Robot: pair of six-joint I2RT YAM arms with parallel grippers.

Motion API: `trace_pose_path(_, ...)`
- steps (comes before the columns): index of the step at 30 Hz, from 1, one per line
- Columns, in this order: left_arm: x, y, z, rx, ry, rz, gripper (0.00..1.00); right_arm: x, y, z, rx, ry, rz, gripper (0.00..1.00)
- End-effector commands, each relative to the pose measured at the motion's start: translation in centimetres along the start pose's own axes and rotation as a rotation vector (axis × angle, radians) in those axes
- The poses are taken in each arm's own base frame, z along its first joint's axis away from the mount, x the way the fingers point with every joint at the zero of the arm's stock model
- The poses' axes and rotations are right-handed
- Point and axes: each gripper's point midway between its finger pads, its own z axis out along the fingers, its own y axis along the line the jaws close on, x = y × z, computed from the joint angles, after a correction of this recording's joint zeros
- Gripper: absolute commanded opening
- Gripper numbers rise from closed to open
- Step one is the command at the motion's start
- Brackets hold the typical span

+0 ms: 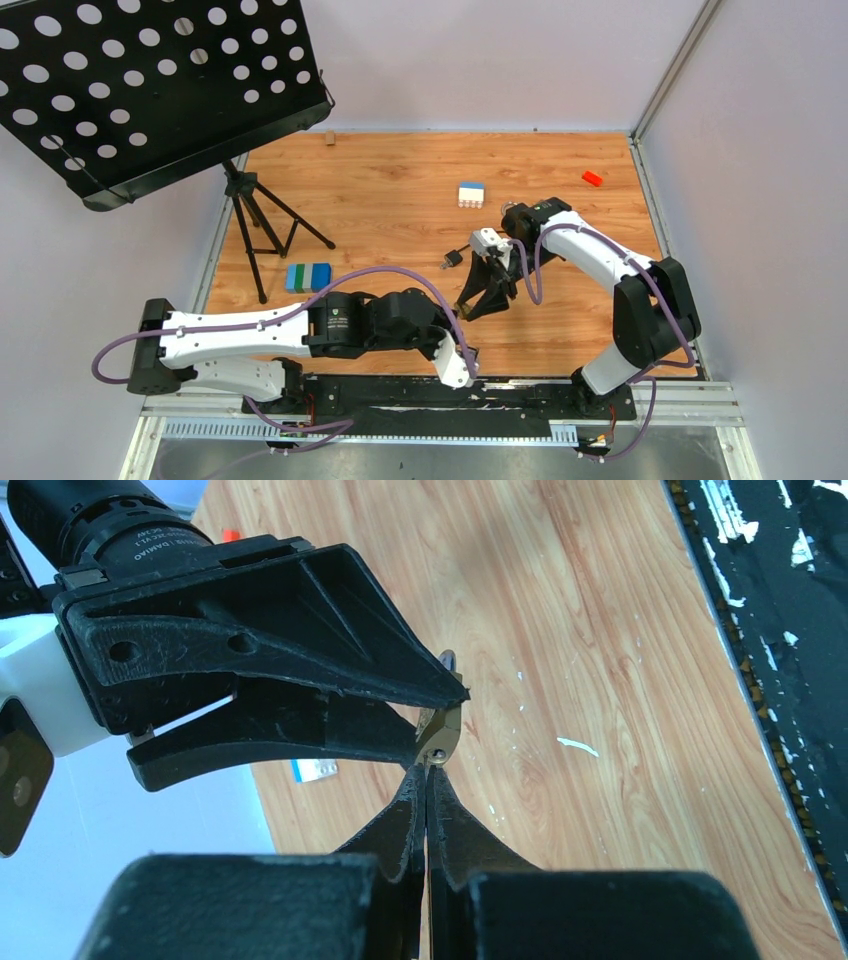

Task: Unlock with the key

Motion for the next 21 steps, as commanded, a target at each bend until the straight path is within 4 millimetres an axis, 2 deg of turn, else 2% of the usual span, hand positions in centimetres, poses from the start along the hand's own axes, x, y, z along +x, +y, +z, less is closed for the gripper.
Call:
trace_pose_path(1,-0.9,0.1,-1.1,0.004,-0.054,-0.006,0.0,-1.3,0.3,0.3,-0.011,-0.037,-0.085,0.0)
trace_pose_path(21,-0.5,-1.3,-0.1,0.043,-0.024,0.07,0.0,-1.0,1.0,0.9,-0.043,-0.009,-0.107,0.0)
